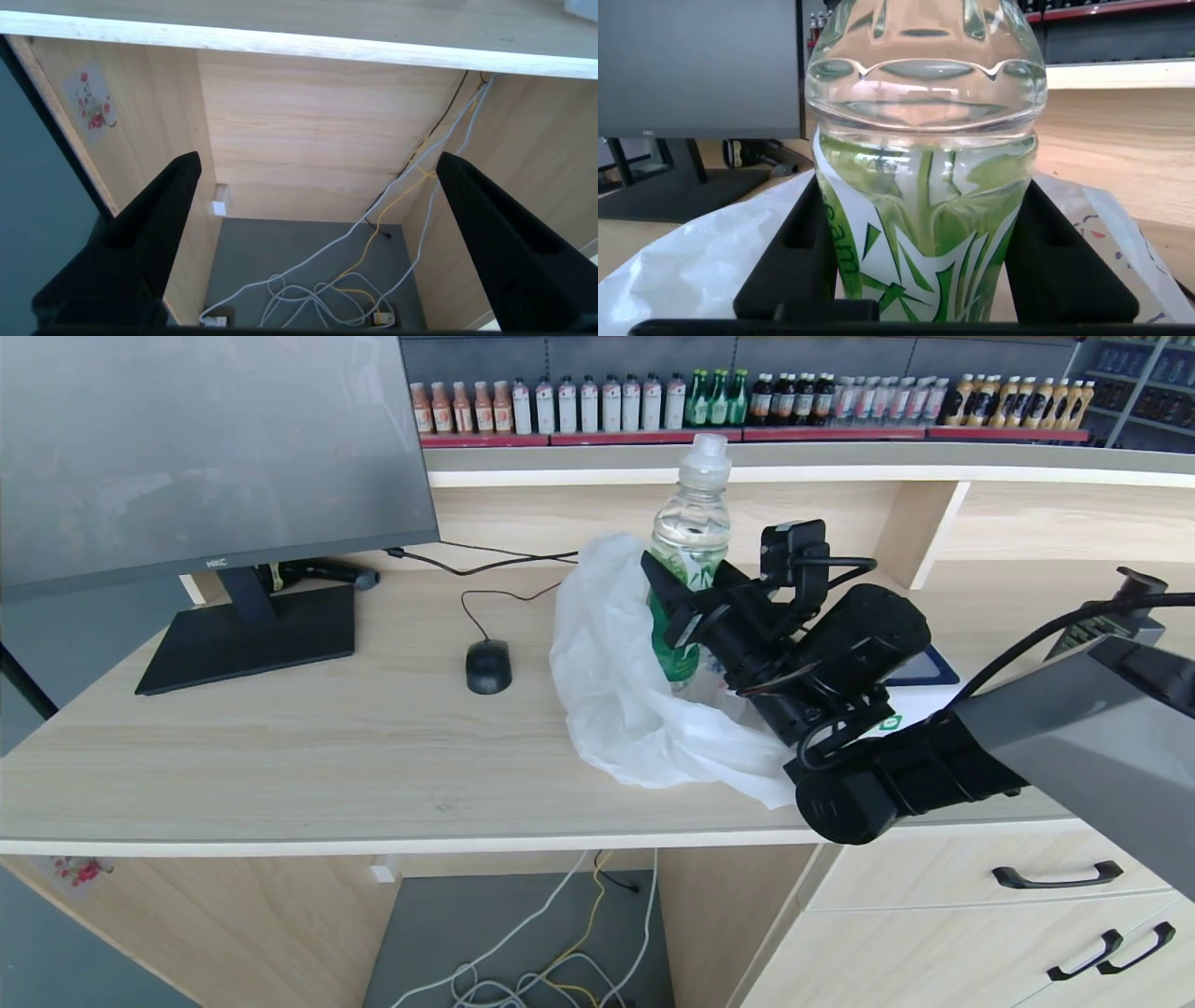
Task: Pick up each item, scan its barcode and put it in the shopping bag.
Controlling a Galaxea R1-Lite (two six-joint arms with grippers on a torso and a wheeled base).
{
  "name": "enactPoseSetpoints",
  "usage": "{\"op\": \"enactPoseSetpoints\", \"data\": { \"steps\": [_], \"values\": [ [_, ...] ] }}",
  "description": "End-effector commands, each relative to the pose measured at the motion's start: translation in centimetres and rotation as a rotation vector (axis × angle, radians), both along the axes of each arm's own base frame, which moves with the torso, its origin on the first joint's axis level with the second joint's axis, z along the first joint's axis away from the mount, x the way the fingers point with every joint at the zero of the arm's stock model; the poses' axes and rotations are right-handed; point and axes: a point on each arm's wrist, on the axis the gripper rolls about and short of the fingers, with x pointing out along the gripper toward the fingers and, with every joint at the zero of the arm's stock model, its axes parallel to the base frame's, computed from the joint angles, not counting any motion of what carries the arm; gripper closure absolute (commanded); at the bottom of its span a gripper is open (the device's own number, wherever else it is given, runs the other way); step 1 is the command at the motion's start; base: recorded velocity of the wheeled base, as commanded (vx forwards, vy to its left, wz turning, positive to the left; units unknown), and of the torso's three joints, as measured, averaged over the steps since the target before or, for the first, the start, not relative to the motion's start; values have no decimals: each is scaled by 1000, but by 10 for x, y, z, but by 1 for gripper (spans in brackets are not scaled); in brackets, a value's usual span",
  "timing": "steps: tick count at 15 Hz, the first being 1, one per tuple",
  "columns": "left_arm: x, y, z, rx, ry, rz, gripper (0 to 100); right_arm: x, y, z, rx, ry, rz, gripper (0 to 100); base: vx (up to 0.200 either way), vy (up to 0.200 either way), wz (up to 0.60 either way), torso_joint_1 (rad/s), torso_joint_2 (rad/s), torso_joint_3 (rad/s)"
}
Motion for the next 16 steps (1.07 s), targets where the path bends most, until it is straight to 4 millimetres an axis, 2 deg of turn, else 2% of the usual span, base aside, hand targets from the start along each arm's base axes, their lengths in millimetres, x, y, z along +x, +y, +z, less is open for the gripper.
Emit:
{"op": "enactPoseSetpoints", "data": {
  "steps": [1,7,16],
  "values": [
    [0,0,0,0,0,0,0,7,5,-7,3,4,6,100,0,0,0,0,0,0],
    [0,0,0,0,0,0,0,7,14,-17,-8,24,25,100,0,0,0,0,0,0],
    [0,0,0,0,0,0,0,7,15,-30,-28,58,26,100,0,0,0,0,0,0]
  ]
}}
